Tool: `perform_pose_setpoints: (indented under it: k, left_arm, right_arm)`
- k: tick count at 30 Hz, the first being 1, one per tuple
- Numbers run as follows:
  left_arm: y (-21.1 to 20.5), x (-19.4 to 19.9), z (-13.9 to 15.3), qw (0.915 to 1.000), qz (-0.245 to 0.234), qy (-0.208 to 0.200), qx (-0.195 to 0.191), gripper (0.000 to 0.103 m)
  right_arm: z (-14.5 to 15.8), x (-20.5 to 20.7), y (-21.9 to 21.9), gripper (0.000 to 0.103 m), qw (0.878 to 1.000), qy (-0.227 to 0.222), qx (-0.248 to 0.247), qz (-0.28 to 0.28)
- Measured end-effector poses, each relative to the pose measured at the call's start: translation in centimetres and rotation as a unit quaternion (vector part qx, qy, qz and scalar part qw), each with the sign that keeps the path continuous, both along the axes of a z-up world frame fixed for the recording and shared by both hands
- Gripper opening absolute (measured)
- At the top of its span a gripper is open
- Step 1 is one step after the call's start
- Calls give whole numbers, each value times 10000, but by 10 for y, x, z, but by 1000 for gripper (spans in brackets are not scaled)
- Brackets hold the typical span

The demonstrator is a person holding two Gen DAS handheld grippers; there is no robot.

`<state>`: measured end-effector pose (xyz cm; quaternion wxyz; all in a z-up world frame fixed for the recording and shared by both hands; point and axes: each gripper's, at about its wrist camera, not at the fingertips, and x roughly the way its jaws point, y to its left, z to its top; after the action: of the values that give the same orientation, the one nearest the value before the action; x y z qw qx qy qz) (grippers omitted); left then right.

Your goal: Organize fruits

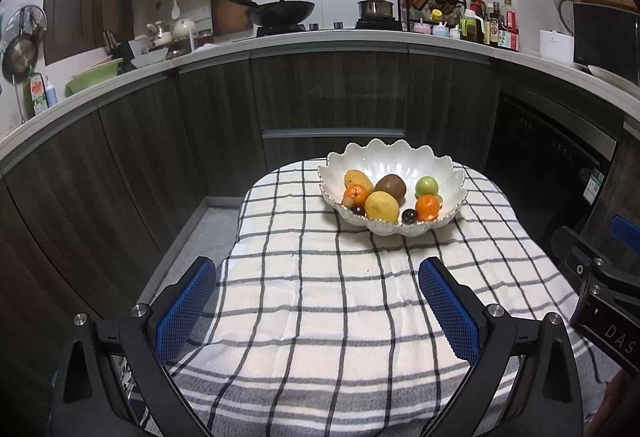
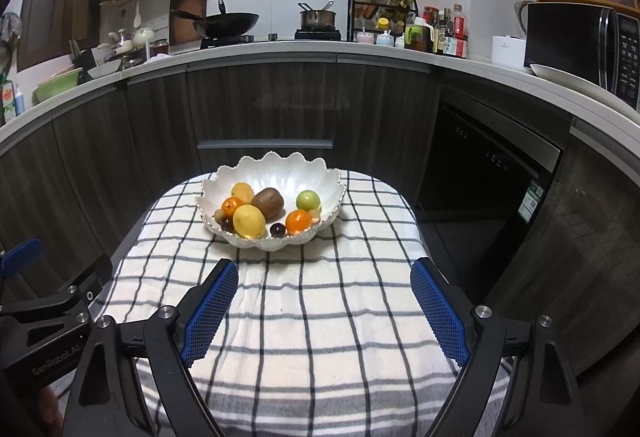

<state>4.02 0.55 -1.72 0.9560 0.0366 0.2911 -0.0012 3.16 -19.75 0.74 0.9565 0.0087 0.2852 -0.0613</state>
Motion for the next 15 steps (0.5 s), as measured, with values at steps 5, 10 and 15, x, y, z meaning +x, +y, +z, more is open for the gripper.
perform_pose_setpoints:
  k: [5,10,15]
  left_arm:
    - [1,-17,-12,10000,-12,-39,37,103]
    - [0,-29,-22,9999,-55,-105,103,103]
    - [0,-33,-31,9999,-63,-48,93,103]
  right_arm:
    - [-14,-15,-3,89,10000,-6,82,-55]
    - [-22,-28,-3,89,9999,-64,44,-85]
    - [-29,-36,-2,90,9999,-113,48,-75]
